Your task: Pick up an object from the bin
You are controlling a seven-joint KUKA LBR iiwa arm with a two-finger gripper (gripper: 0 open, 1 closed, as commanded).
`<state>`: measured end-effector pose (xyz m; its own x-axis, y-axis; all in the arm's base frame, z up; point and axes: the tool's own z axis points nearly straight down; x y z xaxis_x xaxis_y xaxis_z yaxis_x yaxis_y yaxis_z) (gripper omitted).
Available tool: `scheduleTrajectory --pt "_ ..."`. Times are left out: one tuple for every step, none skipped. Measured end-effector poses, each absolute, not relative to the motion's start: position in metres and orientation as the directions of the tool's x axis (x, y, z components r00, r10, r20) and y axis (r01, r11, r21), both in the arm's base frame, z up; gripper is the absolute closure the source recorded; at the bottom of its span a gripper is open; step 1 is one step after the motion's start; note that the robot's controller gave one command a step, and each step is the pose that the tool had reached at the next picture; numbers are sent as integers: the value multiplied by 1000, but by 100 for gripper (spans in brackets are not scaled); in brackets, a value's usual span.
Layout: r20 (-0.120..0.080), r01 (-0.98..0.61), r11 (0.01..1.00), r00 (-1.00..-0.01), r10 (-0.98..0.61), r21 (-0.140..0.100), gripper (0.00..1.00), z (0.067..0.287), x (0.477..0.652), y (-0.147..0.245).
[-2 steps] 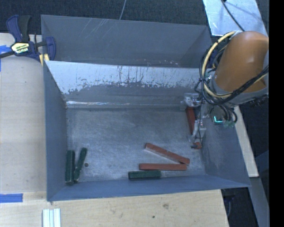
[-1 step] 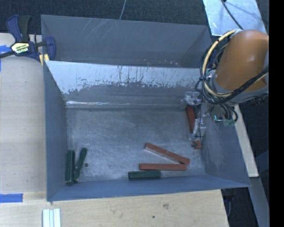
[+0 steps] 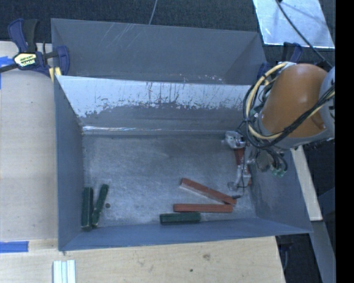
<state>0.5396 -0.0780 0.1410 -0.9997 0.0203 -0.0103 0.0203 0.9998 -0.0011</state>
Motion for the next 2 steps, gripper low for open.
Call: scheduleTrajectory --pt "-6 83 997 -997 83 0 0 86 549 -74" --pt "-5 92 996 -996 92 -4 0 70 516 -46"
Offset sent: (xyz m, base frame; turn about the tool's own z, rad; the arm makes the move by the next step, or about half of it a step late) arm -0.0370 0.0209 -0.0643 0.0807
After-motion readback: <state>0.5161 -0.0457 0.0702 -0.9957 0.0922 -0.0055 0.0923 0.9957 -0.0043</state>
